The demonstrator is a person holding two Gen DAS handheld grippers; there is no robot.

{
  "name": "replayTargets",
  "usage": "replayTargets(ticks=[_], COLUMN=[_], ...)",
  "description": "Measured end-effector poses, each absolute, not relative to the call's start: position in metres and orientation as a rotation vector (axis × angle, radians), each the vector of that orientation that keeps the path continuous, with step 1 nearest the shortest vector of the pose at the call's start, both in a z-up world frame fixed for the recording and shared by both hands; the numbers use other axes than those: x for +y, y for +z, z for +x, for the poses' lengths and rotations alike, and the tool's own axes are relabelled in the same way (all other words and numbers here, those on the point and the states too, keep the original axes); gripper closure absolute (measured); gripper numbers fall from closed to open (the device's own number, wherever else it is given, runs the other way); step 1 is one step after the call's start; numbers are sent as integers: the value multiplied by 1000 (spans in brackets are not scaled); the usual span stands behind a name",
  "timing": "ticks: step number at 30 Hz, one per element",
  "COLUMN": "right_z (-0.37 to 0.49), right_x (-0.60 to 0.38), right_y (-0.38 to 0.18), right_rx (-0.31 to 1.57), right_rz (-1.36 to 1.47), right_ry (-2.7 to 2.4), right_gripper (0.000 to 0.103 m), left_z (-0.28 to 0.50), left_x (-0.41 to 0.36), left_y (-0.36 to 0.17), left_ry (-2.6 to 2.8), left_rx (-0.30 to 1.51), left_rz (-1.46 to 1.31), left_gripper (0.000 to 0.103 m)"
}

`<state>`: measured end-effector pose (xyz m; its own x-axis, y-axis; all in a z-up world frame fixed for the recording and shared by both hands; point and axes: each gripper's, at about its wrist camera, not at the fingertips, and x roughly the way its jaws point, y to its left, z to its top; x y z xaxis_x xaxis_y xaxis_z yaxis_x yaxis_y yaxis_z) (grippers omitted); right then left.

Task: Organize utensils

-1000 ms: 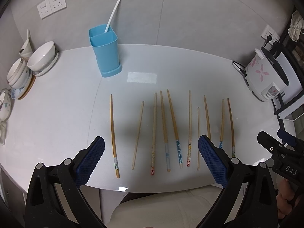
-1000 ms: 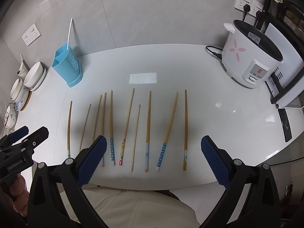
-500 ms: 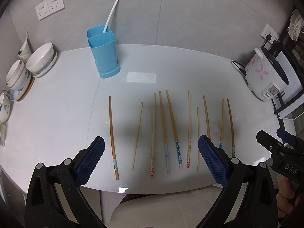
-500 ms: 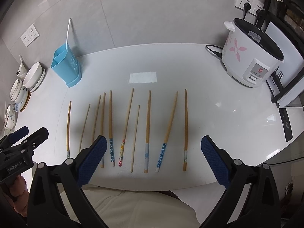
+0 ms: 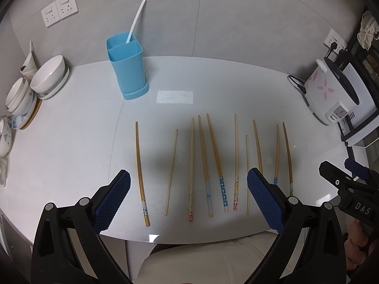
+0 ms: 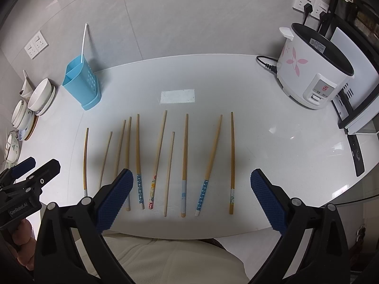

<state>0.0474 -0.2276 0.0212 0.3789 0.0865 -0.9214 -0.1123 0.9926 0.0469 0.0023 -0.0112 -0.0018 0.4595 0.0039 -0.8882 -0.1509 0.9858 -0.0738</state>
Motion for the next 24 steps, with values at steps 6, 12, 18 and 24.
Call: replayTargets(ticks=[6,12,18,24], right_z=[49,50,50,51], right_x=[-226,-226,-226,-225], right_y=[21,20,20,20], right_rx=[1177,1179,1179,1178], right_rz=[-26,-25,-25,-27], right_ry=[127,125,126,127], right_gripper=[8,8,8,8], left_z=[4,6,8,8], left_x=[-12,-11,-10,-10], left_y=[-2,-1,-2,-2], left_ry=[95,94,87,90], left_rx=[1093,1095,1096,1096], left_rz=[-152,-148,-142,-140], left_gripper=[6,6,6,6])
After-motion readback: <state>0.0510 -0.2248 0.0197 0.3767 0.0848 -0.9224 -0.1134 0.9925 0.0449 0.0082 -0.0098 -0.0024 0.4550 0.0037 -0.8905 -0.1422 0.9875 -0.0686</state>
